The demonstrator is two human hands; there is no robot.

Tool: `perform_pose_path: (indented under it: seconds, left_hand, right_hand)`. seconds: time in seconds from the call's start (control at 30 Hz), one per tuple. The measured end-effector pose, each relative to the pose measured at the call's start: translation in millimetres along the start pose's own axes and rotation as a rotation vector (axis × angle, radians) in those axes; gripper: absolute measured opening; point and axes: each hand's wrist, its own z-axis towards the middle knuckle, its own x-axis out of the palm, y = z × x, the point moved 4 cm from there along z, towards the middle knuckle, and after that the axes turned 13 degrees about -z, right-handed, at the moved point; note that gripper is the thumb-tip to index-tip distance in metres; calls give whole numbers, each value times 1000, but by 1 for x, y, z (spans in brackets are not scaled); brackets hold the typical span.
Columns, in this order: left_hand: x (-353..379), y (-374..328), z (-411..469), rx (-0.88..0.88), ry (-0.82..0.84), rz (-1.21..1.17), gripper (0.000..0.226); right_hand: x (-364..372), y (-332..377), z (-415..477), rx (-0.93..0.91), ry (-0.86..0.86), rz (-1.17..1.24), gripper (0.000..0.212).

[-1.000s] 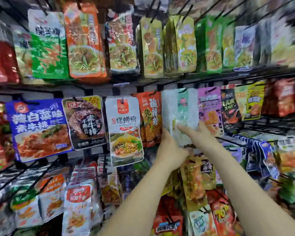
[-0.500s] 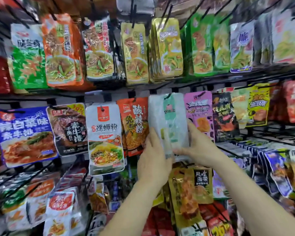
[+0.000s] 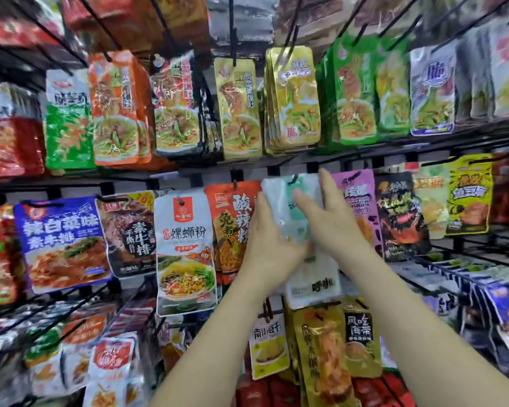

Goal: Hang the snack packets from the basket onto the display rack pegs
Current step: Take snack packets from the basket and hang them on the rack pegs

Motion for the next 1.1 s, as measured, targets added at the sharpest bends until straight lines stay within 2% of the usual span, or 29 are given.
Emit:
perform_pose_path:
  seconds: [0.07,0.1,0.2,0.3,0.43,0.63,0.73,0.83,0.9,1.0,1.1]
  left_hand:
    - [0,-6,12,35,-49,-98,80]
    - [2,-8,16,61,-48,-114,76]
    - [3,-9,16,99,6,-29,97]
    - [-1,-6,14,158,43,56,96]
    - [-3,-2,21,157,50,40,97]
    - [-4,7,-3,149,0,-14,125]
    - [4,17,-24,157,41,160,139]
    - [12,28,-29,177,25,255,136]
    - [14,31,-28,152,-18,242,136]
    - [17,35,-31,114,-53,202,135]
    - [20,36,-33,81,-73,203,133]
  right_hand:
    - [7,-2,6,17,-54,76,65]
    - [9,-4,7,12,-78,110,64]
    - [11,-10,8,-27,-129,150,63]
    - [12,-12,5,-78,-155,143,66]
    - [10,-12,3,-119,-171,91,70]
    - [-3,-15,-9,-157,-114,172,64]
    - [-12,-17,-10,-43,-102,495,59]
    - [-16,-17,-10,115,-44,863,48]
    - [-24,-19,-14,171,0,961,39]
    - [-40,-26,-28,230,9,843,30]
    - [-42,-39,-42,251,-95,475,27]
